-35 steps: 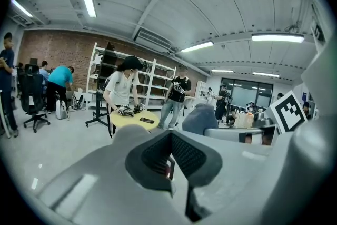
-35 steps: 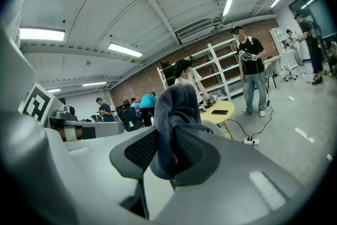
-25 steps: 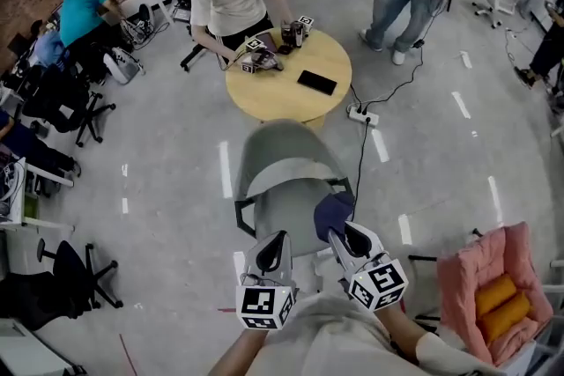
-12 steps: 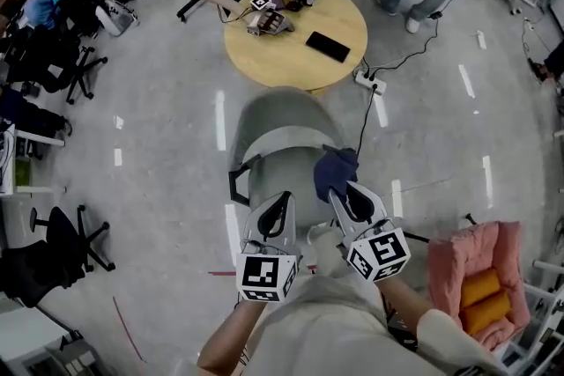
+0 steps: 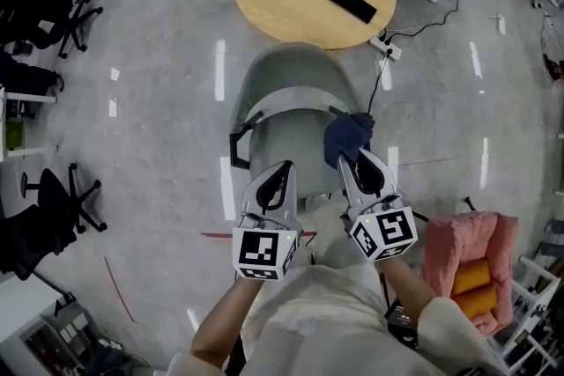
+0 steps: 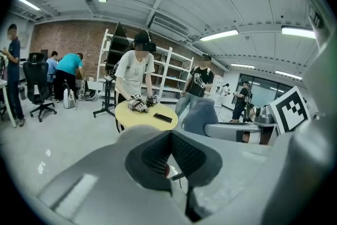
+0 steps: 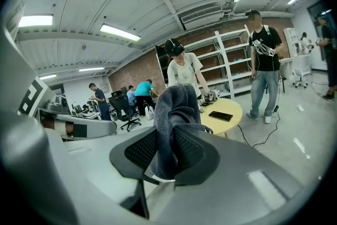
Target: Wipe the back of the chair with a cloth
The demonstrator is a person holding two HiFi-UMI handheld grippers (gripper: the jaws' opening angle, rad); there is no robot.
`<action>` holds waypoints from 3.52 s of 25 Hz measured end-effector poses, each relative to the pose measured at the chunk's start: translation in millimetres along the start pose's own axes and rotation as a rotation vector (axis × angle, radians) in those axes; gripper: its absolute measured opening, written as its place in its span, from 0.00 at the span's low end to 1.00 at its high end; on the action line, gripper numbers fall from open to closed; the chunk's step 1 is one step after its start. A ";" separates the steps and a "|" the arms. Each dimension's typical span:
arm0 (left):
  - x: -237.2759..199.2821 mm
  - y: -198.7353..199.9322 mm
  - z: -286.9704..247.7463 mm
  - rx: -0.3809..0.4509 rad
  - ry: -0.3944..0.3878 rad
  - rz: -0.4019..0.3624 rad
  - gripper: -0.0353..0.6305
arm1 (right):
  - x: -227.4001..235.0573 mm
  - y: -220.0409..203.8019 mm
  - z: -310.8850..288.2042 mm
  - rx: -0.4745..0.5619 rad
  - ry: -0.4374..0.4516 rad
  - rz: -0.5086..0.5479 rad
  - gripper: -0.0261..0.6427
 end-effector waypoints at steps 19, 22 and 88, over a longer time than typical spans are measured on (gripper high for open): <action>-42.8 -45.9 -87.4 0.016 -0.028 -0.046 0.05 | 54.6 -56.4 -100.8 -0.019 -0.161 0.051 0.20; -51.9 -55.4 -99.3 0.006 -0.015 -0.039 0.05 | 65.9 -64.6 -114.4 -0.022 -0.183 0.046 0.20; -143.1 -89.3 -164.4 -0.051 0.026 0.059 0.05 | 77.8 -103.5 -291.1 -0.060 -0.137 0.188 0.20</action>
Point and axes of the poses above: the fingertips, and each gripper's own axes: z backward along the fingers, x to its right, y out of its top, the point moved 6 cm from there along z, backward along the fingers, and after that the axes turned 2 degrees about x, right-handed, at the moved point
